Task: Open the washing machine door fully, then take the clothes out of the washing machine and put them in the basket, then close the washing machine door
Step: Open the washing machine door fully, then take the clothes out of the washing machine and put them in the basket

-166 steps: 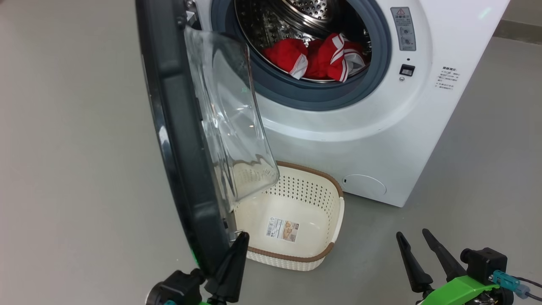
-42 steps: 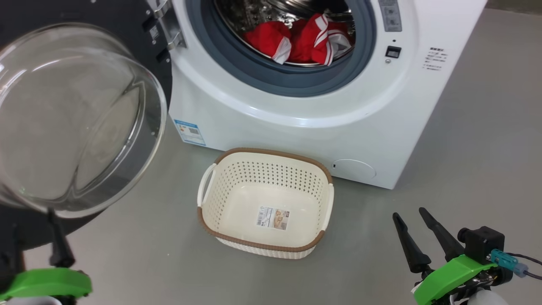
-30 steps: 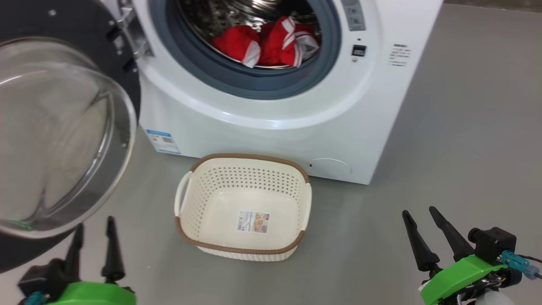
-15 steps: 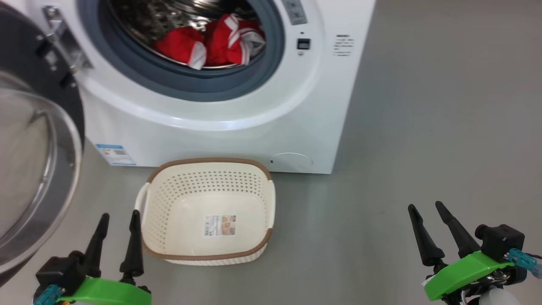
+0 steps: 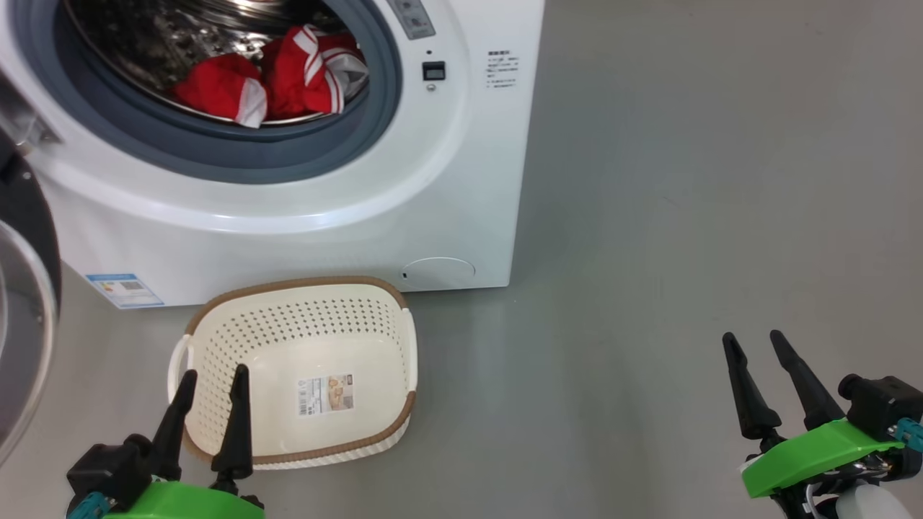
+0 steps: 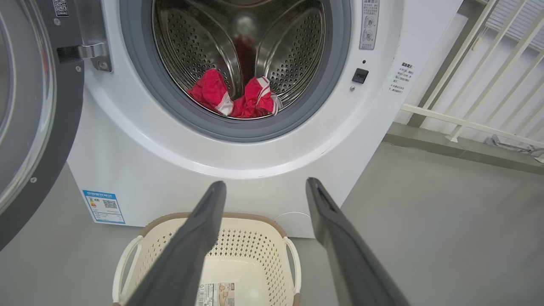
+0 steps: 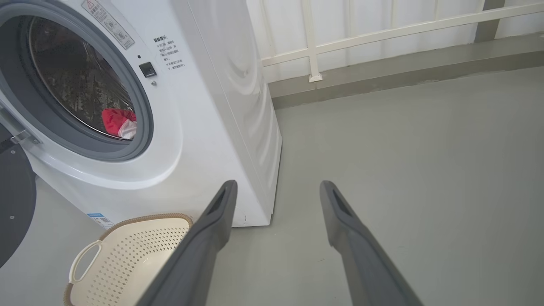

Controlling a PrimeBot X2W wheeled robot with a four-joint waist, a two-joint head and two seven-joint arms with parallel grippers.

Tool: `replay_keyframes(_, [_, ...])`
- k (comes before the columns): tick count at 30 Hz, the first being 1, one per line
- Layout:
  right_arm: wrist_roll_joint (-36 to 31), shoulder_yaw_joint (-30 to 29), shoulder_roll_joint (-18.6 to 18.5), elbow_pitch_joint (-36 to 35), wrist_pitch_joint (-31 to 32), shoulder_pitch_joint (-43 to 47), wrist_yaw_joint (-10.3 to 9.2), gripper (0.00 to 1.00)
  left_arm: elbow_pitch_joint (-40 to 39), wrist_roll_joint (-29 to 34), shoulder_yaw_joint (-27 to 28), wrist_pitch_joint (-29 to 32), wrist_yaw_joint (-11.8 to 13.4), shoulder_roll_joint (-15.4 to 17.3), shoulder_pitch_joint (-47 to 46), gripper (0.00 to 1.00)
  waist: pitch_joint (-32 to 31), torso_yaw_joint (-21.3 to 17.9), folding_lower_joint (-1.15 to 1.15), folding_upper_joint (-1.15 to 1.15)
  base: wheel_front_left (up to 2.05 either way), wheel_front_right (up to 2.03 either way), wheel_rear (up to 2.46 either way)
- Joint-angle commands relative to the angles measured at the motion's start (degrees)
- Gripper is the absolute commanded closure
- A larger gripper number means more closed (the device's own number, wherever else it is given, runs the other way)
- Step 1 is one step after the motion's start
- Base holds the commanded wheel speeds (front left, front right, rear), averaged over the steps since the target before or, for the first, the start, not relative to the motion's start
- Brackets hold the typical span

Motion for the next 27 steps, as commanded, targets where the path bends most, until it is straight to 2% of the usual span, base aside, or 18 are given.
replay_keyframes(1, [-0.8,0.7,-0.5,-1.6,-0.7,0.0,0.09,0.0,-1.5,-0.6,1.8,-0.3,-0.2,1.4,-0.9,0.0,0.3,-0.5,0.0,0.0,0.0,0.0,0.0])
replay_keyframes(21, [-1.1,0.2,-0.4,-1.8,-0.7,0.0,0.09,0.0,-2.6,-1.3,2.8,-0.3,-0.2,1.7,-0.9,0.0,0.2,0.1,0.0,0.0,0.0,0.0,0.0])
replay_keyframes(27, [-1.0,0.5,-0.5,-1.7,-0.7,0.0,0.09,0.0,-3.0,-1.8,2.1,-0.3,-0.2,2.0,-0.7,0.0,0.2,0.4,0.0,0.0,0.44,-0.49,0.05])
